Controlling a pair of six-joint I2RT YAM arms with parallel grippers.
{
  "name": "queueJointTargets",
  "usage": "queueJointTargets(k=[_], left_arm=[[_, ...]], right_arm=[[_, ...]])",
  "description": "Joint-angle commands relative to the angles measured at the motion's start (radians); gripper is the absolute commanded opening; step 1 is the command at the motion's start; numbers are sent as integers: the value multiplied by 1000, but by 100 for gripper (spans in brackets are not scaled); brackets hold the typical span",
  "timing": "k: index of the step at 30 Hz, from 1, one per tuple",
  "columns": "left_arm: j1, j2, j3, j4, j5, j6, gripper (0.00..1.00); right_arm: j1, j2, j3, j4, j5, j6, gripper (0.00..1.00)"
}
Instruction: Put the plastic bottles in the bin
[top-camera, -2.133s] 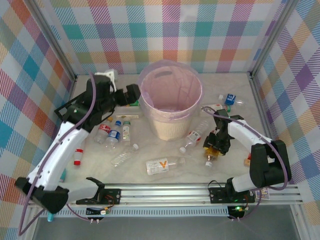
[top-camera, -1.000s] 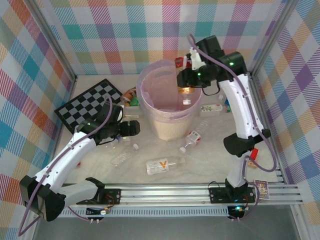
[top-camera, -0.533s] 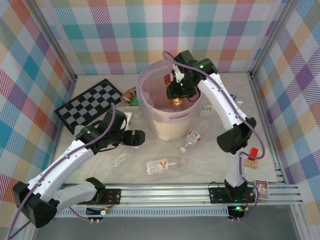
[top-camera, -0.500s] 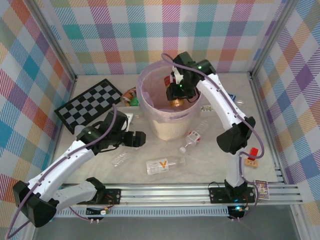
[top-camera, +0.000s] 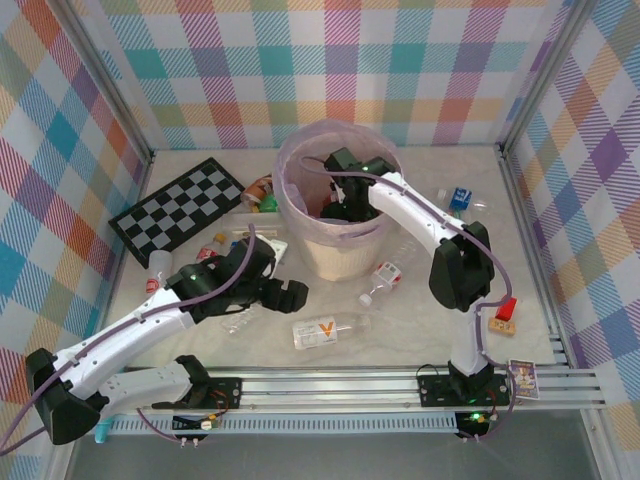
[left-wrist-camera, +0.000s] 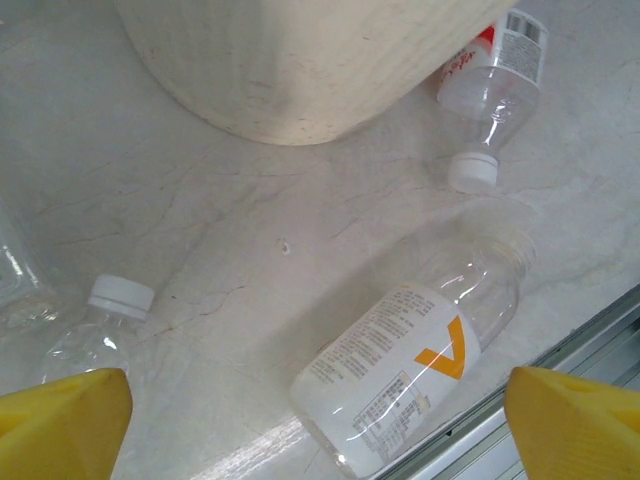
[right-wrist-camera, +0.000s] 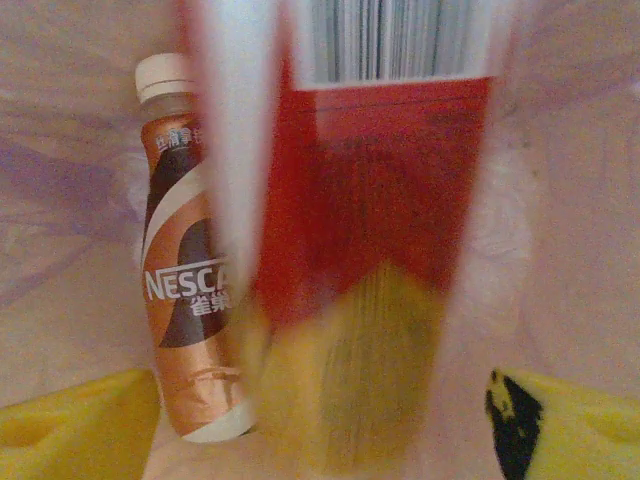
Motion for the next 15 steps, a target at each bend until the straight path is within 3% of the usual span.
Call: queueJointTargets(k=[1,3,4,10,15], left_arm=[[-60,-32,-26,40,-56,12,99],[-95,-33,-36,51,-66,15,100],[-109,-31,-37,54,-71,17,100],[-202,33,-37,81,-74,90,100],[-270,128,-45,122,-99,135,100]], right_arm=[[10,-106,-8,51,4,-12,90],[10,-150,-3,42,-15,-20,93],[10,-170,3,35,-19,-22,100],[10,-334,65,-24,-115,-28,99],[10,-514,20,35,-238,50,99]])
